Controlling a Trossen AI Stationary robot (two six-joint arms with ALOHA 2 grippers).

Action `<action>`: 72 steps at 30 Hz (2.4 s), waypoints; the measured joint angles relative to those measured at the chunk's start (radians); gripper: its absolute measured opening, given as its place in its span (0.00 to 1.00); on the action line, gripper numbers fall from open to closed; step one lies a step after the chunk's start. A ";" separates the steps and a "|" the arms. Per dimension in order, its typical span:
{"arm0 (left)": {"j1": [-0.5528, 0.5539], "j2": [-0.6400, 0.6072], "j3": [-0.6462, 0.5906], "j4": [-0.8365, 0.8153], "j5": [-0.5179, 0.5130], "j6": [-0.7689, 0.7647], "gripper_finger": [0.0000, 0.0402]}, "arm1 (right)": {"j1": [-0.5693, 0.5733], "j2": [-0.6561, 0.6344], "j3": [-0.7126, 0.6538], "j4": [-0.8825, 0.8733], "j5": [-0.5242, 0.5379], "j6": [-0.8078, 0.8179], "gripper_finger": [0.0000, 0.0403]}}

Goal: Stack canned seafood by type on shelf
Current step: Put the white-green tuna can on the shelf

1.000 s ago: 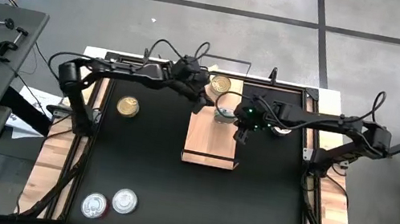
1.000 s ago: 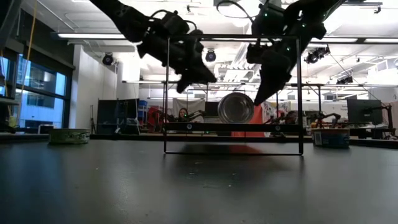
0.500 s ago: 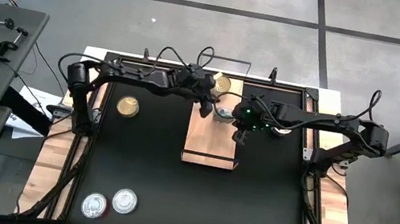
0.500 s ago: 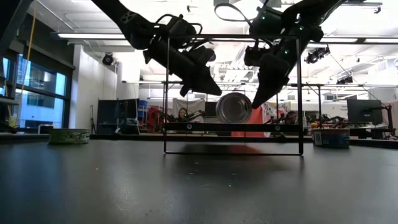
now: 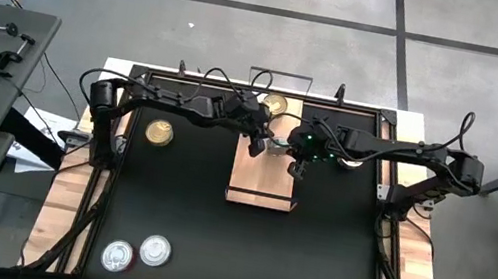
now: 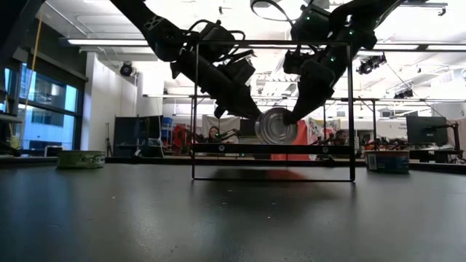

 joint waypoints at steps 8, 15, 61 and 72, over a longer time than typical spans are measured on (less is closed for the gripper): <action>-0.003 0.000 0.000 0.003 0.020 -0.004 0.00 | 0.000 0.078 0.000 0.000 0.000 0.000 0.00; -0.022 0.000 0.000 0.010 0.023 0.015 0.00 | 0.000 0.099 0.000 0.022 0.050 -0.008 0.00; 0.052 -0.376 -0.093 -0.410 0.115 0.186 0.00 | -0.030 0.115 0.152 -0.297 -0.087 -0.228 0.00; -0.060 -0.836 -0.488 -0.255 -0.015 -0.149 0.00 | 0.022 0.114 0.178 -0.262 -0.056 -0.286 0.00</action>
